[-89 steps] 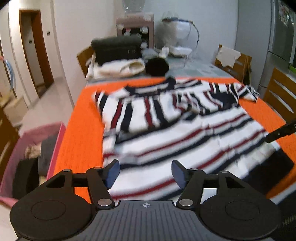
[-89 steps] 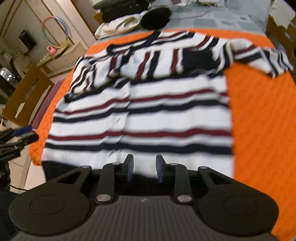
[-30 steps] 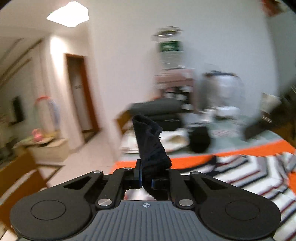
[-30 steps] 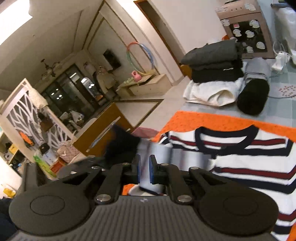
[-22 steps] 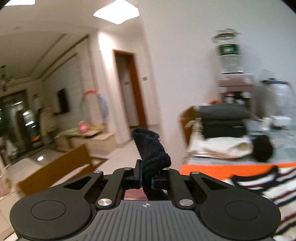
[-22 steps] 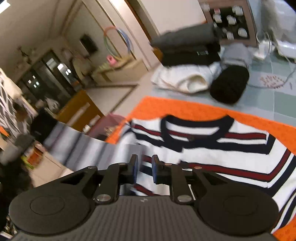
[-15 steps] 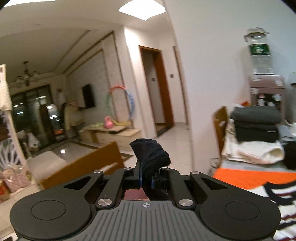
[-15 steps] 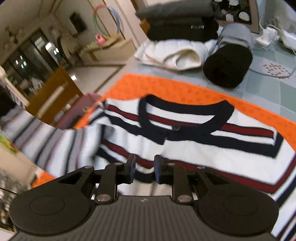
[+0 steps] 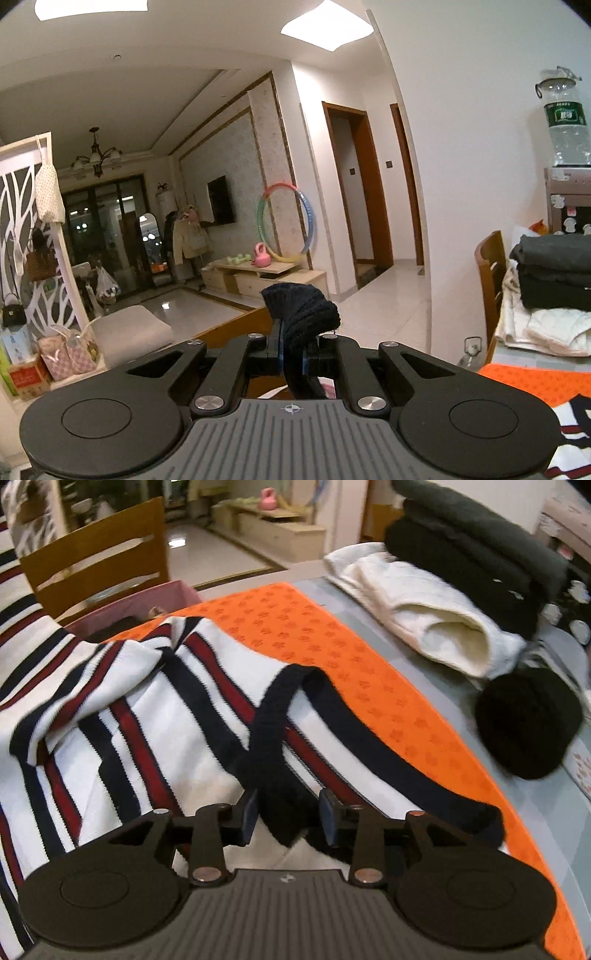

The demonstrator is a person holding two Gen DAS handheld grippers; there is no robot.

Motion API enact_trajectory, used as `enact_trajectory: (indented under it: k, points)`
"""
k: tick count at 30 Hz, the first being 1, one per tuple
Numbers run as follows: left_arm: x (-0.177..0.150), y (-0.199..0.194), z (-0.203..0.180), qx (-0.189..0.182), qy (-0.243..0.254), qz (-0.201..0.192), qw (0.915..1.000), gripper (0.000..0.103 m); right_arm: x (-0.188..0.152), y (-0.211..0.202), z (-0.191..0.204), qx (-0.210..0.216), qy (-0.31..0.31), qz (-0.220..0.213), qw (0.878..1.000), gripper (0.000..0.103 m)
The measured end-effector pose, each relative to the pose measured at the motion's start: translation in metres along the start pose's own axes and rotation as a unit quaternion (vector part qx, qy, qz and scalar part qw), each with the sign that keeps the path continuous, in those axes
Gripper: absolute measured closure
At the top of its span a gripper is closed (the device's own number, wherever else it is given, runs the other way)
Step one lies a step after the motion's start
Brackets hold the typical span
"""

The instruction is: Fold clothes

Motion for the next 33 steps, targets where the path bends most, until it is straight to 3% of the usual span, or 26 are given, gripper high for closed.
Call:
enact_trajectory:
  k: [2, 3, 7, 11, 17, 21, 24, 29, 33]
  points:
    - [-0.003, -0.001, 0.002, -0.001, 0.0, 0.002, 1.0, 0.092, 0.0, 0.001, 0.001, 0.011, -0.001, -0.002, 1.0, 0.073]
    - [-0.005, -0.002, 0.003, -0.001, 0.0, 0.004, 1.0, 0.092, 0.0, 0.0, 0.003, 0.016, -0.002, -0.003, 1.0, 0.091]
    - [-0.005, -0.001, 0.004, 0.003, -0.001, 0.006, 1.0, 0.092, 0.002, -0.009, 0.011, 0.02, -0.011, -0.019, 1.0, 0.093]
    - [0.007, 0.001, 0.01, 0.014, -0.015, -0.008, 0.9998, 0.092, 0.011, -0.038, -0.001, -0.009, 0.004, -0.05, 0.999, 0.093]
    - [0.031, 0.004, 0.011, 0.028, -0.025, -0.035, 0.9987, 0.092, 0.002, -0.029, -0.028, -0.036, 0.027, -0.011, 0.999, 0.093]
    - [0.044, 0.007, 0.009, 0.024, -0.032, -0.043, 0.9983, 0.092, -0.008, -0.021, -0.037, -0.032, 0.069, -0.027, 0.997, 0.089]
    - [0.053, 0.002, 0.004, 0.003, -0.042, -0.052, 0.9977, 0.092, -0.01, -0.021, -0.035, -0.034, 0.074, -0.04, 0.996, 0.074]
    - [0.073, -0.027, -0.017, -0.072, -0.063, -0.089, 0.9914, 0.092, -0.014, -0.055, -0.026, -0.034, 0.097, -0.078, 0.992, 0.07]
    - [0.084, -0.063, -0.048, -0.169, -0.067, -0.111, 0.977, 0.092, -0.03, -0.099, -0.018, -0.03, 0.131, -0.113, 0.985, 0.064]
Point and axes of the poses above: each gripper's, at about its wrist camera, not at the fingertips, and y roughly the way its jaws point, z to its left, x to its top, the point moved 4 cm from there along y, roughly the way its jaws point, and after that the axes turned 10 degrees about x, right-handed, at the moved point
